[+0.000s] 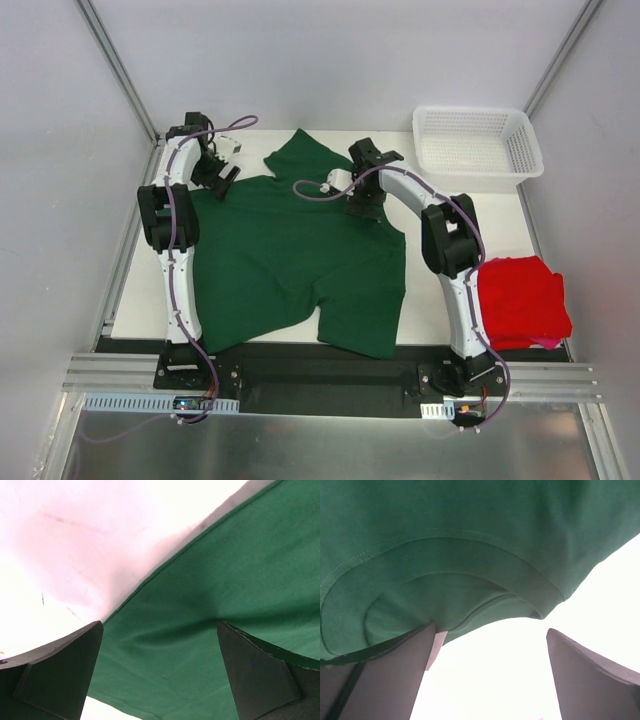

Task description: Fold and stack the t-shirts

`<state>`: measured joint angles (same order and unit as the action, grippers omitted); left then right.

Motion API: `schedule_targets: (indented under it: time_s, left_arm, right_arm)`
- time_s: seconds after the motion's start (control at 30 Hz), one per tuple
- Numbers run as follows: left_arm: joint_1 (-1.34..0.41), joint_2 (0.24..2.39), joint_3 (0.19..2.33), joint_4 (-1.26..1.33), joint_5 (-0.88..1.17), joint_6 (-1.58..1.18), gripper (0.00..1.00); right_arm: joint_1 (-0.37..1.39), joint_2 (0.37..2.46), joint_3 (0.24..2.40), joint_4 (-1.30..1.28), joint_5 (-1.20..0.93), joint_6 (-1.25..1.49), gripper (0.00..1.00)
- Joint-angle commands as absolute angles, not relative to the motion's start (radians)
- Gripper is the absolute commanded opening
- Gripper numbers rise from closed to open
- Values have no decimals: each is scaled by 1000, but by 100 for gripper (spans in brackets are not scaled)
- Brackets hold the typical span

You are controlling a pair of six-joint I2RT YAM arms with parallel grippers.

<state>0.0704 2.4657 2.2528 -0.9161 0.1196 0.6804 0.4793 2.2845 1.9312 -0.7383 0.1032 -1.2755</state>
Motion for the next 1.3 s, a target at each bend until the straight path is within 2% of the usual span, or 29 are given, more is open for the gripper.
schedule_targets:
  time_s: [0.0,0.07,0.2,0.37,0.5,0.63,0.77,1.27]
  left_arm:
    - [57,2409,2281,-931,117,681,99]
    - [58,2360,2246,-931,110,645,99]
    - [60,2157,2023,-933,98,609,99]
    - [58,1958,1754,-950,112,575,99]
    - [60,1847,1585,-974,100,577,99]
    - [61,1809,1533,-1074,205,510,99]
    - [61,1778,1433,-1104,273,480,99]
    - [57,1772,1295,-1212,465,416,99]
  right_arm:
    - [472,2180,1985,-713,94,-1203,96]
    - [480,2155,1997,-639,89,-1192,96]
    - [494,2193,2051,-511,121,-1201,96]
    - [502,2304,2198,-477,132,-1210,96]
    - [503,2350,2183,-466,52,-1219,96]
    - [503,2367,2100,-341,29,-1250,96]
    - [502,2419,2134,-333,26,-1261,96]
    - [489,2457,2102,-256,28,-1405,96]
